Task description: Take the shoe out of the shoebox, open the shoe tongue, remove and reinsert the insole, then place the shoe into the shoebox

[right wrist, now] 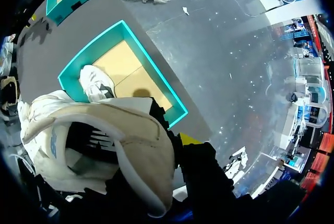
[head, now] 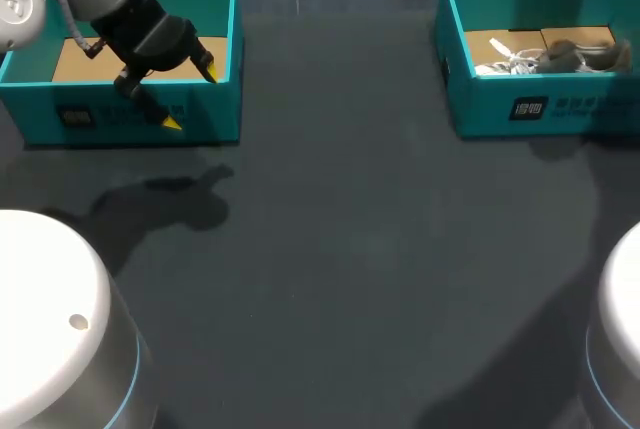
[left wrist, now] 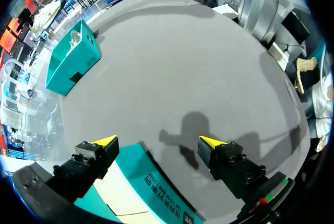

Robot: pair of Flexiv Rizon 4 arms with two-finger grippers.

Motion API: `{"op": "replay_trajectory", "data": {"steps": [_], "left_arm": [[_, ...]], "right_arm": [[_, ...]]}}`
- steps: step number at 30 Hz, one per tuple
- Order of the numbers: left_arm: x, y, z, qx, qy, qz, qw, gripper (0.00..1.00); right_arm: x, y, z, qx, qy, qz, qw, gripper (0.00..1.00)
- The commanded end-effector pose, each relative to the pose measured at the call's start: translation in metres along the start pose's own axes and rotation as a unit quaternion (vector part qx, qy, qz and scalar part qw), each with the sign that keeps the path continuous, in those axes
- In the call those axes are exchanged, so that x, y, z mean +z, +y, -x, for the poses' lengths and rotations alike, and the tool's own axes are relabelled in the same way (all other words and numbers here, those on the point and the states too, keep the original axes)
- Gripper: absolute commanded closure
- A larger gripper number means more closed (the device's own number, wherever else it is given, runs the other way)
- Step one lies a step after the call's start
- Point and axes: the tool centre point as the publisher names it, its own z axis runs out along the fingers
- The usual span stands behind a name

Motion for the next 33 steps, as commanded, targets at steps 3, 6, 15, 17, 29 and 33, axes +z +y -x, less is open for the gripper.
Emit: {"op": "replay_trajectory", "data": {"steps": [3, 6, 15, 17, 29, 33], "left_arm": [[0.0, 0.0, -0.001, 0.0, 0.0, 0.001, 1.0, 0.0], [0.0, 0.0, -0.001, 0.0, 0.0, 0.001, 1.0, 0.0], [0.0, 0.0, -0.001, 0.0, 0.0, 0.001, 1.0, 0.0], [0.0, 0.0, -0.001, 0.0, 0.0, 0.001, 1.0, 0.0], [0.0, 0.0, -0.001, 0.0, 0.0, 0.001, 1.0, 0.0], [0.0, 0.0, -0.001, 0.0, 0.0, 0.001, 1.0, 0.0]], "right_arm": [[0.002, -0.003, 0.002, 0.078, 0.008, 0.001, 0.997, 1.0], [0.003, -0.005, 0.0, 0.115, 0.009, 0.002, 0.993, 1.0], [0.007, -0.01, -0.015, 0.243, -0.046, 0.008, 0.969, 1.0], [0.007, -0.01, -0.015, 0.243, -0.046, 0.008, 0.969, 1.0], [0.01, -0.011, -0.015, 0.268, -0.047, 0.019, 0.962, 1.0], [0.032, -0.015, -0.029, 0.355, -0.033, 0.034, 0.934, 1.0]]}}
